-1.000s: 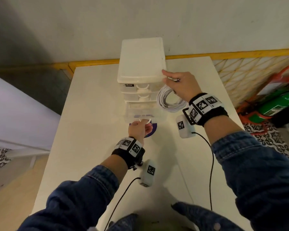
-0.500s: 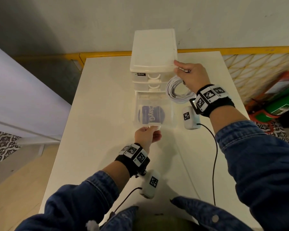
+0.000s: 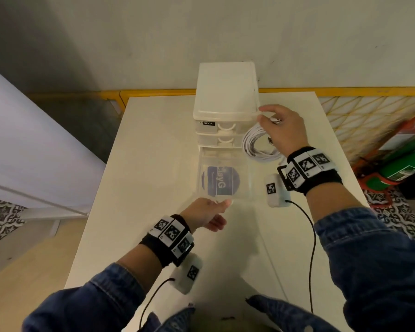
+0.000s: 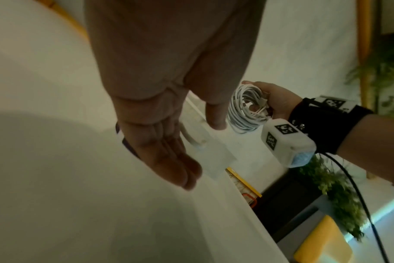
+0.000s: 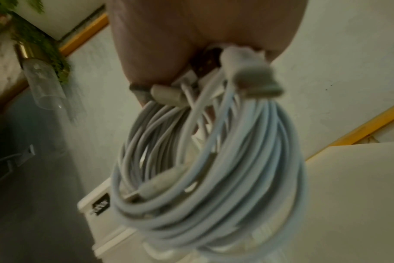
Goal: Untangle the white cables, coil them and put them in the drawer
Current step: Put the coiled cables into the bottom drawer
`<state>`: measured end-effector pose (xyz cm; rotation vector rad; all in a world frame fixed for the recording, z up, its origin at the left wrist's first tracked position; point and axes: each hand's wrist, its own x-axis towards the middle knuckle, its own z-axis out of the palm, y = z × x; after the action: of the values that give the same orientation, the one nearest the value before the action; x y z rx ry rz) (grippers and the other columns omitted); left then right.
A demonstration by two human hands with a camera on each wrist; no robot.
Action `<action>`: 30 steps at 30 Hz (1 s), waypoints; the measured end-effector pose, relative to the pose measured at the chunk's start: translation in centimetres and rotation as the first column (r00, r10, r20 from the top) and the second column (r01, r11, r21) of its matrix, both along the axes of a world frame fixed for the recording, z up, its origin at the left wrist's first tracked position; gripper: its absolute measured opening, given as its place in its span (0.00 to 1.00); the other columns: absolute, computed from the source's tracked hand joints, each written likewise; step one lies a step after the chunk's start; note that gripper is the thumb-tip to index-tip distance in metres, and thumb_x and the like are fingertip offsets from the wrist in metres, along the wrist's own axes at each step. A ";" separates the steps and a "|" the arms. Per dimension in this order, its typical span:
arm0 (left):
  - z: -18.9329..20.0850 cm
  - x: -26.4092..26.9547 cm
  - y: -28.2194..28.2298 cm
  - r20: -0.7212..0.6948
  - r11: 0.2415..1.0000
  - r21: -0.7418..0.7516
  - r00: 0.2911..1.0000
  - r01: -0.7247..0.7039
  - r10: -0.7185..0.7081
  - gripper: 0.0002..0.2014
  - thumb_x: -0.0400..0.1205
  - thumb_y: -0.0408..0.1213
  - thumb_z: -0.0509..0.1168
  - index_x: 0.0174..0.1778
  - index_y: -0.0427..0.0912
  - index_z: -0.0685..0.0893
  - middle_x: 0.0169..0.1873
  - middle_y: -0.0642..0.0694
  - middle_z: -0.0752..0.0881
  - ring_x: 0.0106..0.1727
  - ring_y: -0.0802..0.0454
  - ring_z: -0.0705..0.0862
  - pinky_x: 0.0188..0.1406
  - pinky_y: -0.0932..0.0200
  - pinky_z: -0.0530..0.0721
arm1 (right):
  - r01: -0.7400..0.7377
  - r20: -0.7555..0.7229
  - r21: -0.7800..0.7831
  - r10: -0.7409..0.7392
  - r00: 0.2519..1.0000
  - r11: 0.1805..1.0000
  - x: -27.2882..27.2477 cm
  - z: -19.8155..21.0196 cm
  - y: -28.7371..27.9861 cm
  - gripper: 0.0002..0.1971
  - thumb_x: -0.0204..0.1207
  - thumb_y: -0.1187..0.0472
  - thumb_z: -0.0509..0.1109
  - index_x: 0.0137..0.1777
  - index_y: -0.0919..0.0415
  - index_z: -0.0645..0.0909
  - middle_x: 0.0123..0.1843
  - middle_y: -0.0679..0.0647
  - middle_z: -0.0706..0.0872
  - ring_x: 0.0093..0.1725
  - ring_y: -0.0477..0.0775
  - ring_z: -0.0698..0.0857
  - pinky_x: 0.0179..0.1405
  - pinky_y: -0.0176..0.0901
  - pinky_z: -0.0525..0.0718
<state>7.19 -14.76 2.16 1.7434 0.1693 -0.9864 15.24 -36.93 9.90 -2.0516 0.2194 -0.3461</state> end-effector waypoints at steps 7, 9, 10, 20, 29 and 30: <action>3.9 3.0 1.7 0.387 0.966 0.252 0.910 0.052 -0.150 0.21 0.81 0.53 0.66 0.32 0.38 0.82 0.21 0.50 0.83 0.20 0.57 0.76 0.23 0.66 0.72 | 0.016 -0.064 0.221 -0.001 0.998 0.975 -1.1 -4.2 5.6 0.08 0.77 0.54 0.70 0.39 0.56 0.82 0.32 0.47 0.83 0.23 0.41 0.77 0.24 0.35 0.77; 4.0 3.8 1.4 0.689 0.948 0.265 0.723 -0.176 -0.058 0.17 0.79 0.53 0.68 0.41 0.41 0.81 0.33 0.51 0.82 0.34 0.57 0.78 0.33 0.65 0.71 | 0.019 -0.123 0.192 0.005 0.992 0.981 -0.8 -5.7 7.0 0.11 0.77 0.52 0.68 0.41 0.59 0.83 0.34 0.50 0.84 0.29 0.46 0.80 0.31 0.36 0.78; 4.0 3.9 1.1 0.778 0.939 0.279 0.620 -0.202 -0.098 0.20 0.78 0.55 0.68 0.52 0.40 0.80 0.44 0.49 0.81 0.45 0.55 0.78 0.42 0.67 0.71 | 0.020 -0.161 0.180 0.009 0.987 0.983 -0.6 -6.3 7.5 0.12 0.78 0.51 0.67 0.42 0.60 0.83 0.36 0.51 0.85 0.32 0.48 0.80 0.34 0.39 0.79; 0.5 5.8 -3.5 0.395 0.560 0.813 0.557 0.158 -0.730 0.46 0.83 0.62 0.52 0.82 0.33 0.37 0.83 0.35 0.38 0.84 0.39 0.39 0.83 0.46 0.44 | -0.037 -0.444 0.070 0.065 0.894 0.997 2.0 -8.6 7.6 0.17 0.83 0.60 0.53 0.53 0.68 0.82 0.55 0.63 0.85 0.52 0.60 0.81 0.49 0.43 0.73; -1.4 8.5 -4.4 0.341 0.536 0.808 0.546 0.246 -0.765 0.44 0.83 0.60 0.53 0.83 0.33 0.41 0.83 0.34 0.43 0.84 0.39 0.41 0.83 0.46 0.46 | -0.362 -0.391 -0.205 0.263 0.882 0.909 -0.2 -6.6 5.1 0.13 0.85 0.62 0.52 0.38 0.57 0.73 0.47 0.59 0.77 0.48 0.56 0.76 0.42 0.38 0.66; -1.4 8.6 -4.3 0.367 0.568 0.784 0.551 0.251 -0.749 0.45 0.82 0.59 0.55 0.83 0.33 0.42 0.83 0.34 0.44 0.84 0.38 0.42 0.83 0.46 0.47 | -0.390 -0.354 -0.261 0.288 0.890 0.883 -0.8 -6.6 4.8 0.12 0.85 0.61 0.53 0.46 0.60 0.77 0.53 0.59 0.80 0.54 0.57 0.77 0.48 0.37 0.69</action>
<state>15.77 -19.07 0.79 2.8442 -0.6513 -0.6386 14.46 -32.17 3.30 -2.4166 -0.0246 0.1753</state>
